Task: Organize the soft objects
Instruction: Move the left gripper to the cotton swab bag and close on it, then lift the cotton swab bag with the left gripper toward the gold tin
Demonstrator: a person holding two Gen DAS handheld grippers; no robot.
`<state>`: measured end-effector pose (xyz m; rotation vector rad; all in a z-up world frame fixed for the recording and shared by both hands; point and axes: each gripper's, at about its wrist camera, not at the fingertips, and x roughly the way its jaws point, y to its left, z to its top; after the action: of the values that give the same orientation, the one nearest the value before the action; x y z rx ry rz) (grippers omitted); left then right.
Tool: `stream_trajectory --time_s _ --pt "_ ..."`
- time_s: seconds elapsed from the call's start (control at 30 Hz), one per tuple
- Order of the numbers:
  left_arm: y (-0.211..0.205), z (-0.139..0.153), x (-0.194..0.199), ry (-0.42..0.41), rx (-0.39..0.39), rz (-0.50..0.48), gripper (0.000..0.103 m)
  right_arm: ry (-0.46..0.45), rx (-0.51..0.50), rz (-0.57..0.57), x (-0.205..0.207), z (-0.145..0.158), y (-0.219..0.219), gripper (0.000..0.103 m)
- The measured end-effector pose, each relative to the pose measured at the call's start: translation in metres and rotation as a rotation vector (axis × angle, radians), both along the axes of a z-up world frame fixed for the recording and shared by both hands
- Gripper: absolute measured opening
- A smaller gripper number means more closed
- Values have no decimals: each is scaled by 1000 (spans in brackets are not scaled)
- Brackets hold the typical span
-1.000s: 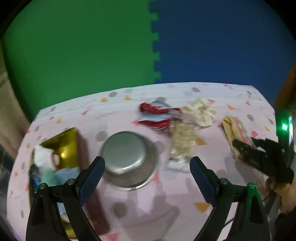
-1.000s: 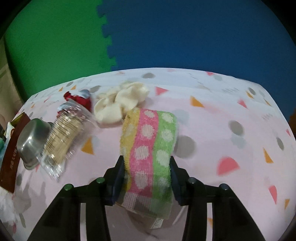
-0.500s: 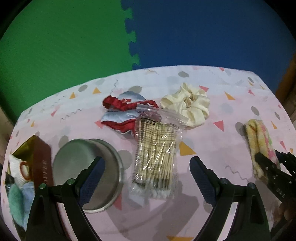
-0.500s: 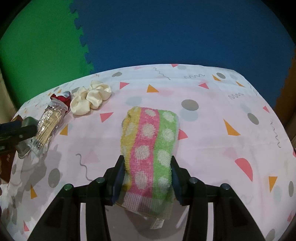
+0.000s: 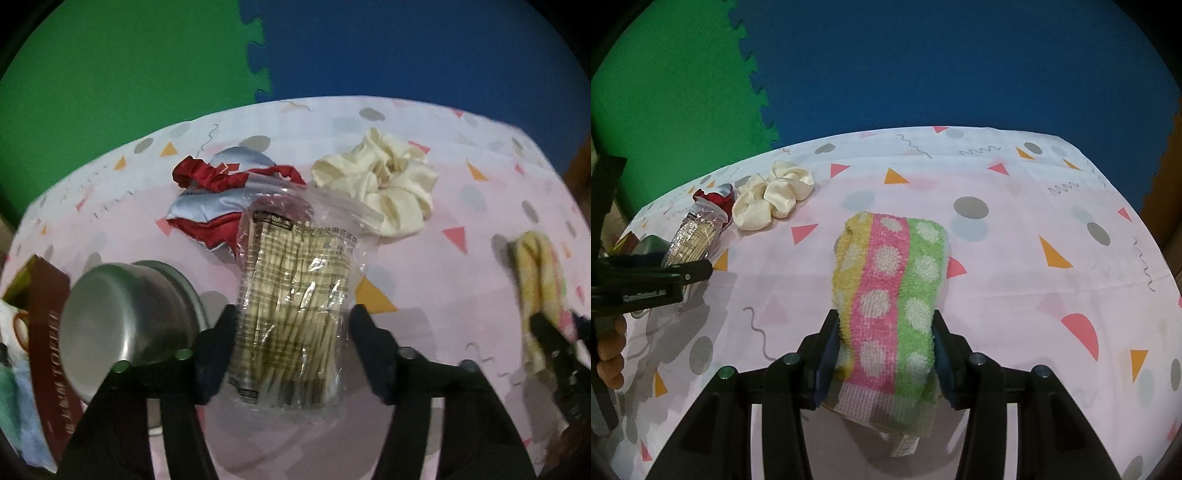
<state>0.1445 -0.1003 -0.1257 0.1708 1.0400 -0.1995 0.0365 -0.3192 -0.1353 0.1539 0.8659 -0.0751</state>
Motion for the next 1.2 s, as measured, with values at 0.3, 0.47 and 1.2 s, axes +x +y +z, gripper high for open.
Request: stream_trajectory --time_s 0.3,0.47,1.2 --pt "-8 4 -10 12 6 -24 27 0 2 -1 0 0 0 48" --pt "-8 8 -17 12 0 -28 27 0 2 -2 0 0 0 49" --pt "6 60 -73 -79 -19 -33 27 2 -6 -1 0 0 -1 49"
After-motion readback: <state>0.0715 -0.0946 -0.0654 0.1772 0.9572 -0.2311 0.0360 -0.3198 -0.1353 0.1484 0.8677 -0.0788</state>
